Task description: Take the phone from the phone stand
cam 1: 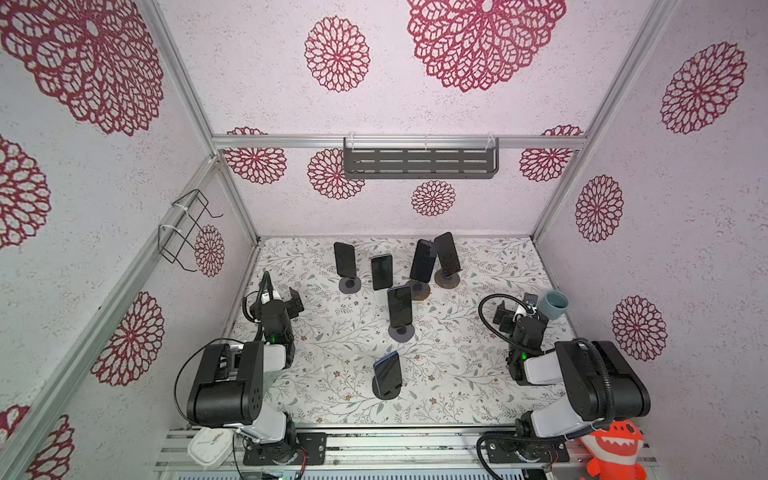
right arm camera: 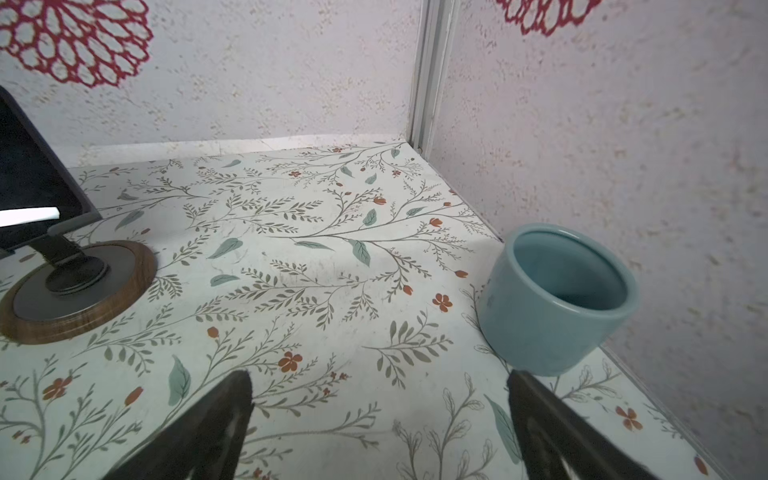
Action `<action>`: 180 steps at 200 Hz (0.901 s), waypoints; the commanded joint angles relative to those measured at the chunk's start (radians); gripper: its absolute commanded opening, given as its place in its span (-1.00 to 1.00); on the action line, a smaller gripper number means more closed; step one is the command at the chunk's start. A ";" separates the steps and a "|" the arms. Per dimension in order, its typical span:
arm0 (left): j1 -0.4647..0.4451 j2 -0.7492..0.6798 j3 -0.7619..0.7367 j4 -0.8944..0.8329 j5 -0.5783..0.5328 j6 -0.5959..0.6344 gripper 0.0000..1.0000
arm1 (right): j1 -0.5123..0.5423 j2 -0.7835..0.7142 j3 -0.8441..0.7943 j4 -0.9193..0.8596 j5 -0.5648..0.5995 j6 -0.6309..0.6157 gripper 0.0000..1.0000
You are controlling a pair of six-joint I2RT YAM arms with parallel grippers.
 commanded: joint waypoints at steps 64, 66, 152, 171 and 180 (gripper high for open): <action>0.020 0.000 0.008 -0.008 0.022 0.013 0.95 | 0.005 -0.002 0.014 0.041 0.014 0.007 0.98; 0.020 0.000 0.008 -0.008 0.022 0.012 0.95 | 0.005 -0.002 0.014 0.039 0.014 0.007 0.98; 0.030 -0.035 0.036 -0.074 0.034 0.003 0.95 | 0.001 -0.026 0.017 0.013 -0.001 0.006 0.98; 0.022 -0.165 0.142 -0.371 -0.035 -0.025 0.95 | 0.026 -0.206 0.083 -0.245 0.023 -0.018 0.98; 0.009 -0.231 0.152 -0.411 -0.090 -0.041 0.95 | 0.032 -0.285 0.120 -0.383 0.027 -0.005 0.98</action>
